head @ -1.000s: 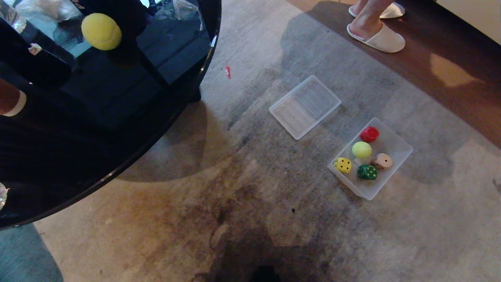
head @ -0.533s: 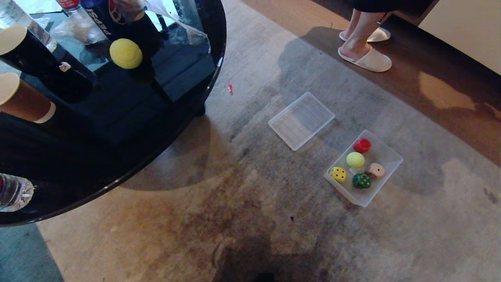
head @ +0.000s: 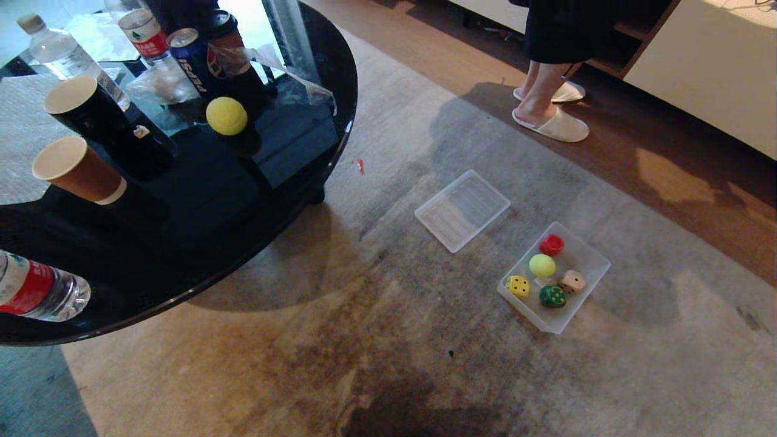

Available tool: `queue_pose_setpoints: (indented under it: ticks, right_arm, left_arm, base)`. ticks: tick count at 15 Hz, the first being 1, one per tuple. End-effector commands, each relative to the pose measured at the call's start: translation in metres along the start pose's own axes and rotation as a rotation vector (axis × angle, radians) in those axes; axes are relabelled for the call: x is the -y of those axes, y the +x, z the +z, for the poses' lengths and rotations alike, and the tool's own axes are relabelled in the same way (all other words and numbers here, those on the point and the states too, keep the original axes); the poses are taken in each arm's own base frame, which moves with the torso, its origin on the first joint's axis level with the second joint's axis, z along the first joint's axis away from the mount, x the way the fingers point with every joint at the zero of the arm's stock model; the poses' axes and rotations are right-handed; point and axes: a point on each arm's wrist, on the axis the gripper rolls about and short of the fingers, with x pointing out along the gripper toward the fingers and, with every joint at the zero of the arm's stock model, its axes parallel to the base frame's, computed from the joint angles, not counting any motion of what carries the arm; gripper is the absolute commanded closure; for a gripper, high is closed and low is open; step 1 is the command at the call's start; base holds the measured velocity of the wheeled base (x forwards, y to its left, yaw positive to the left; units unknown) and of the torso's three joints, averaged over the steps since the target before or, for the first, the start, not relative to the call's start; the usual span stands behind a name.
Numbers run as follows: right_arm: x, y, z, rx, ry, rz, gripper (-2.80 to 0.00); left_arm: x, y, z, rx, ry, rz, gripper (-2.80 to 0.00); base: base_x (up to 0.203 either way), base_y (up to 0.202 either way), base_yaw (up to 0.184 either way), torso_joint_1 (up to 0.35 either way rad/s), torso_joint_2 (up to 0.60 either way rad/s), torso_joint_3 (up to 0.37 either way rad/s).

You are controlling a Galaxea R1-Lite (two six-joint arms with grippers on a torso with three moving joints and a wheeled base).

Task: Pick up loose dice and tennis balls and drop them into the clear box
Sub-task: Pick up the ball on the table

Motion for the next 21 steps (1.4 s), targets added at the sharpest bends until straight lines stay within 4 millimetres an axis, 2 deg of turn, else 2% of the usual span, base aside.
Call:
queue_pose_setpoints:
  ticks: [1,21]
  right_arm:
    - [0.0,0.0002,0.0001,-0.002,-0.003,0.002,0.0]
    - [0.0,0.0002,-0.0001,-0.004,-0.004,0.003,0.0]
  left_arm:
    - [0.0,-0.0001,0.0001,0.0,0.009,-0.001,0.0]
    - [0.0003,0.0002,-0.0007,-0.001,0.063,-0.011,0.0]
  base:
    - [0.0,0.0,0.0,0.002,0.0,0.203]
    - [0.0,0.0,0.0,0.003,0.0,0.202]
